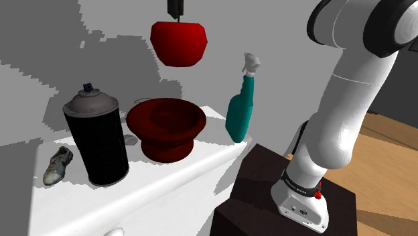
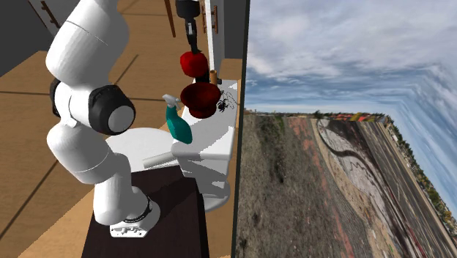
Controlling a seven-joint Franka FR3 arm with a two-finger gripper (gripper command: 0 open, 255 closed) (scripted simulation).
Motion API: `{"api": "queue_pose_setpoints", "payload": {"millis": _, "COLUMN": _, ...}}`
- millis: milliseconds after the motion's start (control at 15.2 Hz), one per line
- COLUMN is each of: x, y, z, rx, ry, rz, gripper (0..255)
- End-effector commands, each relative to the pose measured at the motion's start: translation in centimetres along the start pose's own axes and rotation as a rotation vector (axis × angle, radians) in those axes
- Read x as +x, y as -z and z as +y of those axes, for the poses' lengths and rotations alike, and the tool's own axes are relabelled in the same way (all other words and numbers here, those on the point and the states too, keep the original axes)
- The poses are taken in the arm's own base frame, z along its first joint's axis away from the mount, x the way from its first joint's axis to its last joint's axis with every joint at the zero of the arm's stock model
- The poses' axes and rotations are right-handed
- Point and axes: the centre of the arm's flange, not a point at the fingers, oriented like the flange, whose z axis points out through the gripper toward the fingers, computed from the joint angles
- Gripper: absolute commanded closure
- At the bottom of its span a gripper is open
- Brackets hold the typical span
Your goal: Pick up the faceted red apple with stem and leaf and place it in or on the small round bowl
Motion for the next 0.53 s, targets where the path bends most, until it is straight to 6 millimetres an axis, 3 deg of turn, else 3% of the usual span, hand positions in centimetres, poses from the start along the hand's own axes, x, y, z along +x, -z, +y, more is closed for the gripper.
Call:
{"api": "queue_pose_setpoints", "payload": {"millis": 0, "x": 0.3, "y": 0.3, "z": -1.5, "rx": 0.005, "ry": -0.016, "rz": -0.004, "gripper": 255}}
{"api": "queue_pose_setpoints", "payload": {"millis": 462, "x": 0.2, "y": -3.4, "z": -1.6, "rx": 0.005, "ry": -0.016, "rz": -0.004, "gripper": 255}}
